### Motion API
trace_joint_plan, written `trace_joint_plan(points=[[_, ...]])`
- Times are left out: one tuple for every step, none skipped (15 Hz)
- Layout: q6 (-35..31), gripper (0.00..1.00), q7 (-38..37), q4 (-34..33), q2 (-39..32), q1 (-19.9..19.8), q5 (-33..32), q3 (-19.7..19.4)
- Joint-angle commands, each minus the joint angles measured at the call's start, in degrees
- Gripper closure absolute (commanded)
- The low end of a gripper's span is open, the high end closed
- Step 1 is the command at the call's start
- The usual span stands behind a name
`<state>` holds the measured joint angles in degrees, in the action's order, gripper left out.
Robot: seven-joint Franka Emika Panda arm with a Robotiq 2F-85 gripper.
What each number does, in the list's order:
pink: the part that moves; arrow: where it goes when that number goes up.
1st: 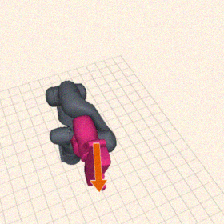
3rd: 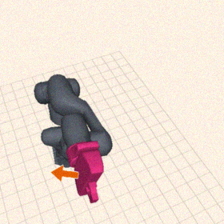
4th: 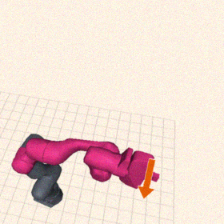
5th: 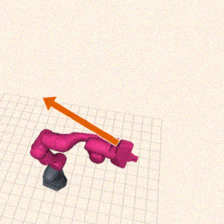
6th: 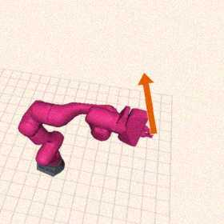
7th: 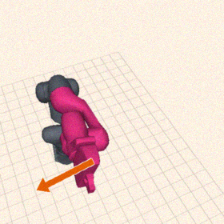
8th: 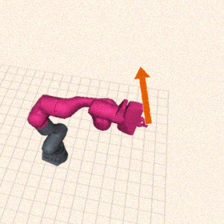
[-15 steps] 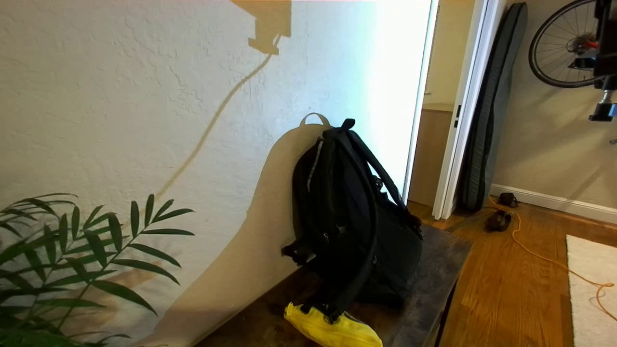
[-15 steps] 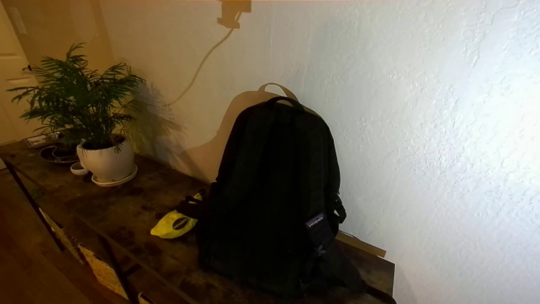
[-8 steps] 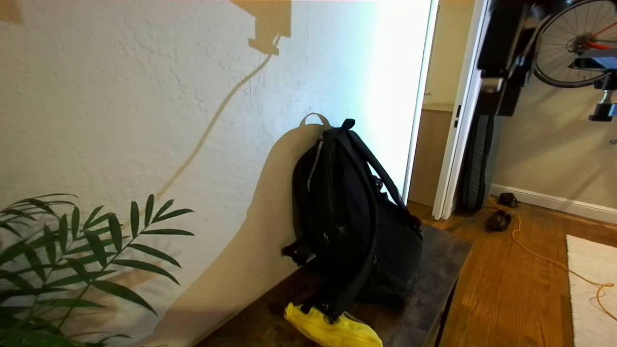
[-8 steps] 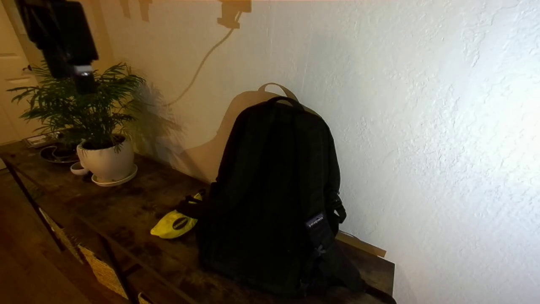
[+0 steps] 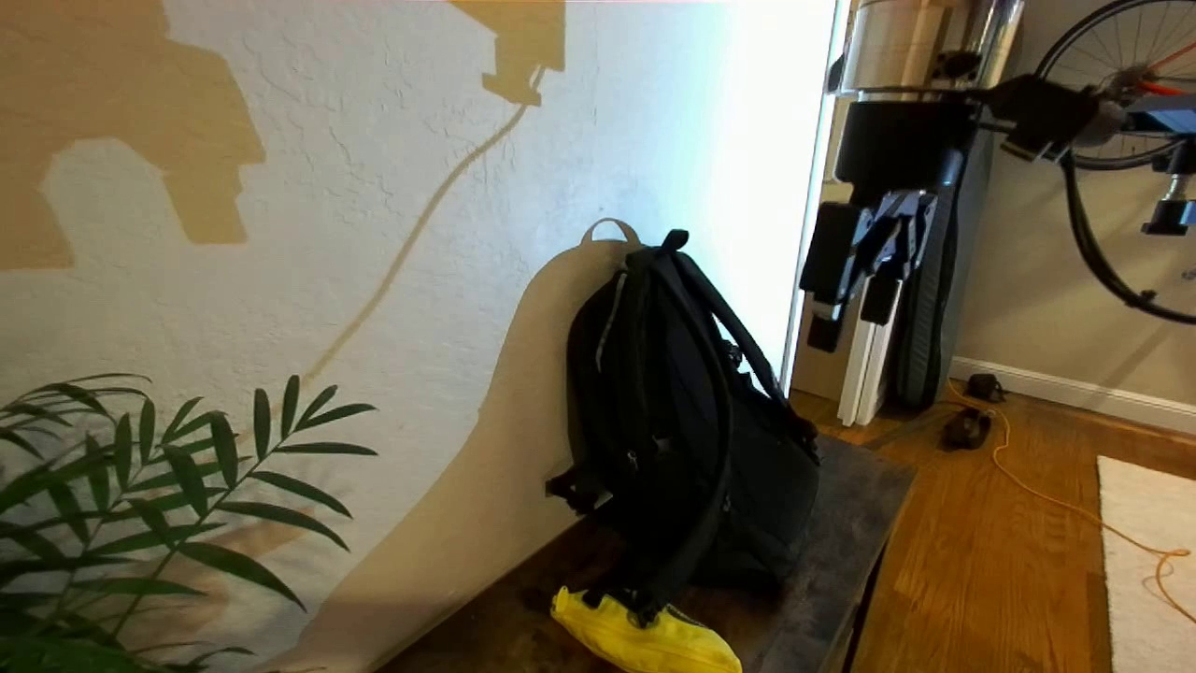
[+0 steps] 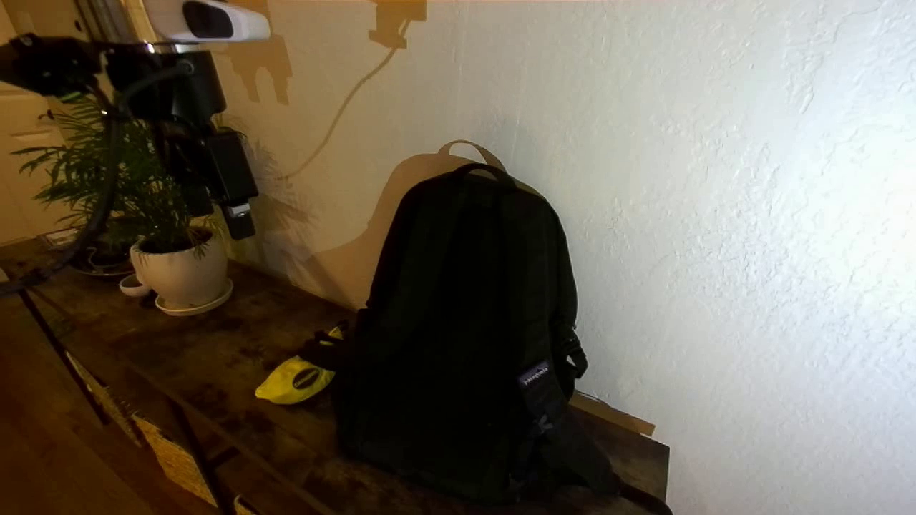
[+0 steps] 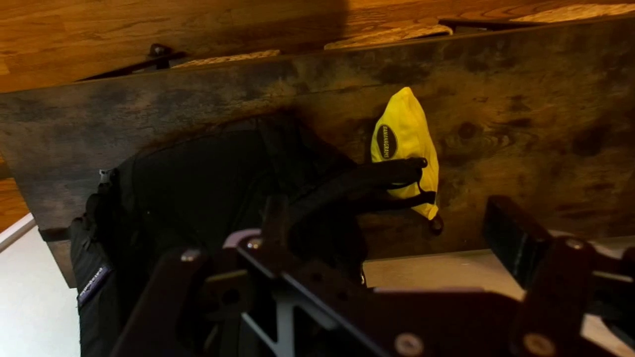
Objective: Pick up the object and put it in the bag
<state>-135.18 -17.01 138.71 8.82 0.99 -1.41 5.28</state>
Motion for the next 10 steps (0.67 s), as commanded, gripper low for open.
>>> trace_joint_plan(points=[[0.0, 0.00, -0.1, -0.1, -0.6, 0.3, -0.1, -0.2], [0.0, 0.00, -0.1, -0.1, -0.8, 0.4, -0.1, -0.3], [0.0, 0.00, -0.1, -0.2, -0.8, 0.4, -0.1, -0.3], [0.0, 0.00, -0.1, -0.3, -0.8, 0.4, -0.1, -0.3], [0.0, 0.00, 0.0, -0.4, -0.8, 0.4, -0.1, -0.3], [0.0, 0.00, 0.0, -0.4, -0.8, 0.4, -0.1, -0.3], [0.0, 0.00, 0.0, -0.4, -0.8, 0.4, -0.1, -0.3], [0.0, 0.00, 0.0, -0.4, -0.8, 0.4, -0.1, -0.3], [-0.5, 0.00, 0.4, -0.3, -1.2, 0.5, 0.8, -0.5], [-3.0, 0.00, 0.5, 0.1, -2.2, 0.4, 1.3, -0.6]])
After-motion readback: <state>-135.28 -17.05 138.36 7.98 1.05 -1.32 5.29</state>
